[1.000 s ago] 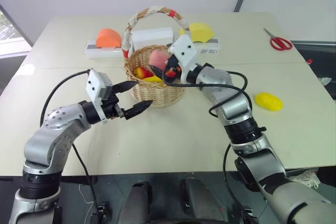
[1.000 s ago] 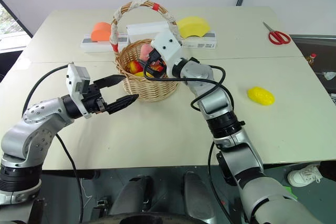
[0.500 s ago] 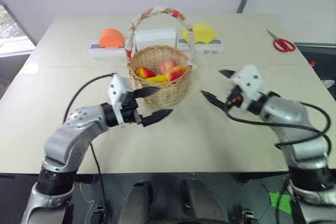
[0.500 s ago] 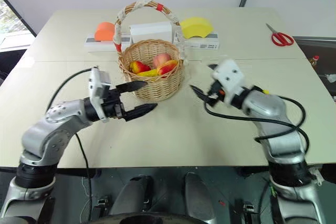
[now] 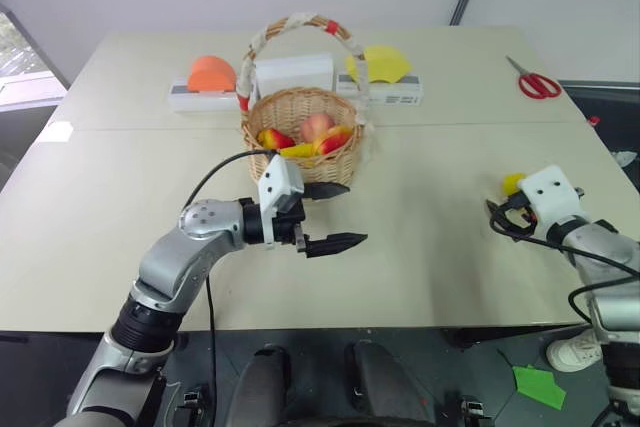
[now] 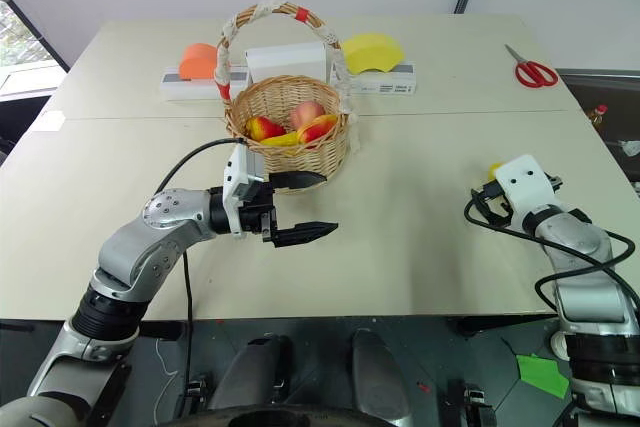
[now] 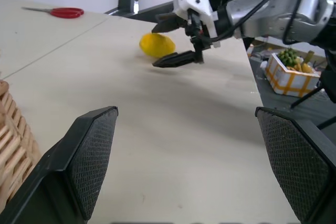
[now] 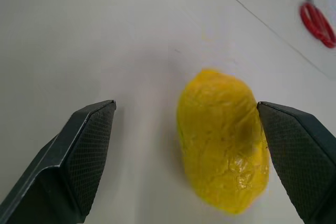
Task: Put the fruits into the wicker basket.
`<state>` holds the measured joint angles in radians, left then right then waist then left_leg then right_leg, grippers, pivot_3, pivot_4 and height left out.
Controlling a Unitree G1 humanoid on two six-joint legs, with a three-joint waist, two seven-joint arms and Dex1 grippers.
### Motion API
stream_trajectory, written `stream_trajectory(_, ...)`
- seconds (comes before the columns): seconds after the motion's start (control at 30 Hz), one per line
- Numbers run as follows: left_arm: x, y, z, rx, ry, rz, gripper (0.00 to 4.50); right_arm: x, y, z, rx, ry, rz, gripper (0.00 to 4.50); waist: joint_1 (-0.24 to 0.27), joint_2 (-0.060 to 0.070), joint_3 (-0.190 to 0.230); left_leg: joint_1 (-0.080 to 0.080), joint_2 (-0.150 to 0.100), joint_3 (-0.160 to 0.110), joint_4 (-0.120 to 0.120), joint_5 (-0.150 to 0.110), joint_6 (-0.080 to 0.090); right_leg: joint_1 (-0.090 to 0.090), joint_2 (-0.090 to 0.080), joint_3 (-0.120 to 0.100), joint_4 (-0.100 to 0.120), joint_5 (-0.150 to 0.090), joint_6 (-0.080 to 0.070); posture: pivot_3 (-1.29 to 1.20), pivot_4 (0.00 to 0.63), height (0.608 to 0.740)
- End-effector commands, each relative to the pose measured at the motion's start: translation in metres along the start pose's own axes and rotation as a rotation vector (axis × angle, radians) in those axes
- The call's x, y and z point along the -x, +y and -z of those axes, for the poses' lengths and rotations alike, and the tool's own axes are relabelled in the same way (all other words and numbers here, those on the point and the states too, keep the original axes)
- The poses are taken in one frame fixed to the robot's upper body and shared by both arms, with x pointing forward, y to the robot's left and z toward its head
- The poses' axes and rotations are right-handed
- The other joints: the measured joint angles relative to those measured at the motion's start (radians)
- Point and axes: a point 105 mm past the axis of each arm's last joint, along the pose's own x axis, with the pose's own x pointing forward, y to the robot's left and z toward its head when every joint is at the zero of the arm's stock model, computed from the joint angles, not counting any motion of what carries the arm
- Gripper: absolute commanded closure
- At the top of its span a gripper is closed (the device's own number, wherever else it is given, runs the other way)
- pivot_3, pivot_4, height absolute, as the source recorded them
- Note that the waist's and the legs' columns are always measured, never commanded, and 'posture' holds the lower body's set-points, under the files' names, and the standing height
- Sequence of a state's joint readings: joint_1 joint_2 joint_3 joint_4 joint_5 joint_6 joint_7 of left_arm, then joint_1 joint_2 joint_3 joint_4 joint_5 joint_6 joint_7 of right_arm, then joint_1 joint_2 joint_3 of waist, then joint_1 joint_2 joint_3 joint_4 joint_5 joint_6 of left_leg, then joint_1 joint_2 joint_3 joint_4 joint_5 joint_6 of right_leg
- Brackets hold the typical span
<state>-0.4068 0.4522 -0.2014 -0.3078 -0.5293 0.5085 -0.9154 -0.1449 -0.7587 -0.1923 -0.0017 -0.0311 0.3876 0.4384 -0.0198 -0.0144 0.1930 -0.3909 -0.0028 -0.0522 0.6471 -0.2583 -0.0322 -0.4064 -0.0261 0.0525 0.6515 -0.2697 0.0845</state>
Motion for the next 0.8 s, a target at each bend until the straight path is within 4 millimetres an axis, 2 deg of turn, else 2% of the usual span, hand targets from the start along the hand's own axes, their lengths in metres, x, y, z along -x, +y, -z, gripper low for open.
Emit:
stream_trajectory(0.03, 0.006, -0.002, -0.007, -0.047, -0.008, -0.015, 0.00, -0.005, -0.006, 0.009, 0.041, 0.031, 0.016, 0.03, 0.002, 0.000, 0.000, 0.000, 0.000, 0.000, 0.000, 0.000, 0.000, 0.000, 0.000, 0.000, 0.000, 0.000, 0.000, 0.00, 0.150, 0.740)
stream_trajectory(0.1, 0.008, -0.002, -0.006, -0.047, -0.004, -0.025, 0.00, -0.008, -0.008, 0.012, 0.033, 0.039, 0.025, 0.03, 0.003, 0.000, 0.000, 0.000, 0.000, 0.000, 0.000, 0.000, 0.000, 0.000, 0.000, 0.000, 0.000, 0.000, 0.000, 0.00, 0.150, 0.740)
stream_trajectory(0.2, 0.010, -0.002, -0.005, -0.043, -0.004, -0.040, 0.00, -0.011, -0.013, 0.011, 0.024, 0.037, 0.049, 0.84, 0.003, 0.000, 0.000, 0.000, 0.000, -0.001, 0.000, 0.000, 0.000, 0.000, -0.001, 0.000, 0.000, 0.000, 0.000, 0.00, 0.150, 0.740)
stream_trajectory(0.23, 0.010, -0.002, -0.005, -0.042, -0.005, -0.045, 0.00, -0.012, -0.016, 0.009, 0.026, 0.032, 0.060, 1.40, 0.003, 0.000, 0.000, 0.000, 0.000, -0.001, 0.000, 0.000, 0.000, 0.000, -0.001, 0.000, 0.000, 0.000, 0.000, 0.00, 0.150, 0.740)
stream_trajectory(0.37, 0.012, -0.001, -0.005, -0.039, -0.007, -0.057, 0.00, -0.011, -0.021, 0.007, 0.043, 0.027, 0.088, 3.14, 0.003, 0.000, 0.000, 0.000, 0.000, -0.001, 0.000, 0.000, 0.000, 0.001, 0.000, 0.000, 0.000, 0.000, 0.000, 0.00, 0.150, 0.740)
stream_trajectory(0.5, 0.017, 0.003, -0.003, -0.041, 0.004, -0.076, 0.00, -0.007, -0.025, -0.008, 0.117, -0.015, 0.099, 3.25, 0.003, 0.000, 0.000, 0.000, 0.000, -0.001, 0.000, 0.000, 0.000, 0.001, 0.000, 0.000, 0.000, 0.000, 0.000, 0.00, 0.150, 0.740)
stream_trajectory(0.6, 0.026, 0.008, -0.003, -0.039, 0.010, -0.106, 0.00, -0.001, -0.017, -0.045, 0.152, -0.164, 0.046, 3.25, -0.001, 0.000, 0.000, 0.000, 0.000, -0.001, 0.000, 0.000, 0.000, 0.000, 0.000, 0.000, 0.000, 0.000, 0.000, 0.00, 0.150, 0.740)
stream_trajectory(0.63, 0.034, 0.012, -0.003, -0.037, 0.014, -0.135, 0.00, 0.005, -0.007, -0.071, 0.160, -0.269, -0.011, 3.25, -0.003, 0.001, 0.000, 0.000, 0.000, -0.001, 0.000, 0.000, 0.000, 0.000, 0.000, 0.000, 0.000, 0.000, 0.000, 0.00, 0.150, 0.740)
stream_trajectory(0.67, 0.039, 0.016, -0.003, -0.035, 0.016, -0.155, 0.00, 0.010, 0.000, -0.088, 0.166, -0.339, -0.052, 3.25, -0.007, 0.001, 0.000, 0.000, 0.001, -0.002, 0.000, 0.000, 0.000, -0.001, 0.000, 0.000, 0.000, 0.000, 0.000, 0.00, 0.150, 0.740)
stream_trajectory(0.73, 0.062, 0.025, -0.010, -0.008, -0.016, -0.240, 0.00, 0.034, 0.045, -0.158, 0.081, -0.622, -0.293, 3.25, -0.025, 0.001, 0.001, 0.000, 0.002, -0.003, 0.000, 0.000, 0.000, -0.001, 0.001, 0.000, 0.001, 0.000, 0.000, 0.00, 0.150, 0.740)
stream_trajectory(0.77, 0.073, 0.028, -0.012, 0.000, -0.021, -0.272, 0.00, 0.047, 0.065, -0.186, 0.040, -0.732, -0.403, 3.25, -0.033, 0.001, 0.001, 0.000, 0.004, -0.004, 0.000, 0.000, 0.000, -0.001, 0.001, 0.000, 0.002, 0.000, 0.000, 0.00, 0.150, 0.740)
stream_trajectory(0.8, 0.080, 0.029, -0.013, 0.006, -0.022, -0.292, 0.00, 0.056, 0.078, -0.204, 0.017, -0.802, -0.476, 3.25, -0.043, 0.001, 0.001, 0.001, 0.004, -0.004, 0.000, 0.000, 0.000, -0.001, 0.001, 0.000, 0.002, 0.000, 0.000, 0.00, 0.150, 0.740)
